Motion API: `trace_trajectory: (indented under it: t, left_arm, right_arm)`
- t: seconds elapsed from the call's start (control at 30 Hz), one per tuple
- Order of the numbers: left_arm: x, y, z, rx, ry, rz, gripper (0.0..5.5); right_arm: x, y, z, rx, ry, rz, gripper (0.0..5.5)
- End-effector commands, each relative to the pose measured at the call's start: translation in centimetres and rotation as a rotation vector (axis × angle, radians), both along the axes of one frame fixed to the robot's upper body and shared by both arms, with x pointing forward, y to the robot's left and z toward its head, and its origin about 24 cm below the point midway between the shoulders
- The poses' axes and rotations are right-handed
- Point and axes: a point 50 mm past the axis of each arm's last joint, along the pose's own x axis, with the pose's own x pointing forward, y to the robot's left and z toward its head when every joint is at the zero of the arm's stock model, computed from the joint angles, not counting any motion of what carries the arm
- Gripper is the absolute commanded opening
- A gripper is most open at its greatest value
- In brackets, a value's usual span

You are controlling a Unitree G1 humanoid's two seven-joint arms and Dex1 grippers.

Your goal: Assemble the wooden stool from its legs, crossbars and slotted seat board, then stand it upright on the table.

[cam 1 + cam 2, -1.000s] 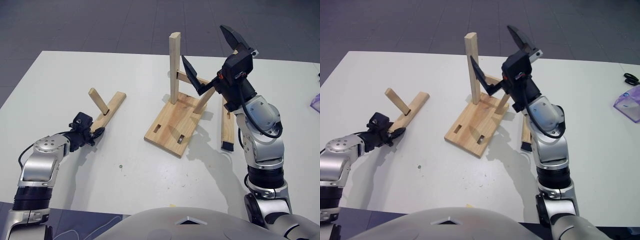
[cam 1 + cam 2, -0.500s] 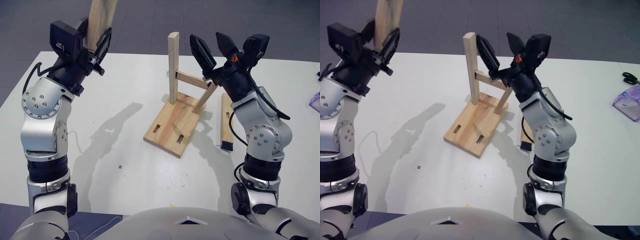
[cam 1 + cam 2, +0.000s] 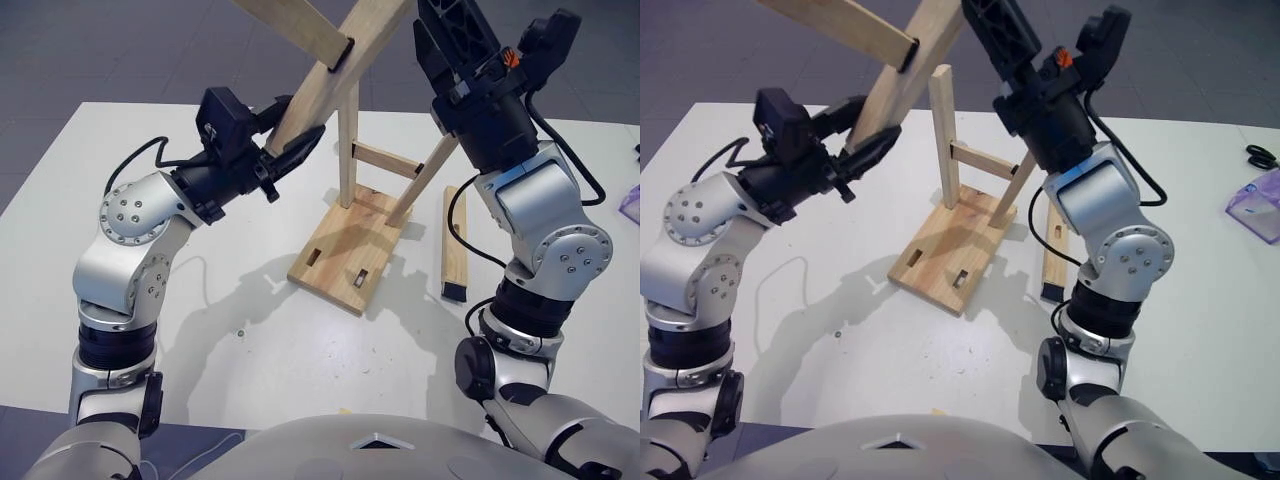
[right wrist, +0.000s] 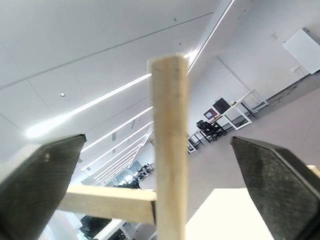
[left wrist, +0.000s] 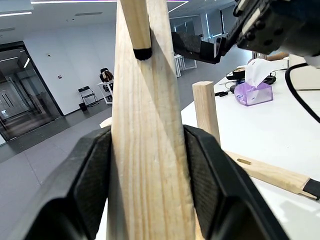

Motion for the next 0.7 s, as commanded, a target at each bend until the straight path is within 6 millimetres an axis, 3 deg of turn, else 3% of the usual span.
trace_trajectory:
  t: [0.03,0.23,0.7]
  left_arm:
    - [-0.5,-0.3,-0.3,0.093,-0.056,-0.003,2.07]
    - [-0.6,-0.7,-0.6,0.145,-0.087,-0.015,2.07]
    - [-0.8,-0.8,-0.8,0.154,-0.082,-0.023,2.07]
  right_arm:
    - [0.6,0.4,-0.6,0.009,0.099,-0.038,4.78]
    - [1.0,0.5,-1.9,-0.037,0.179,-0.058,3.83]
    - [0.5,0.5,-1.6,-0.047,0.120,-0.040,1.58]
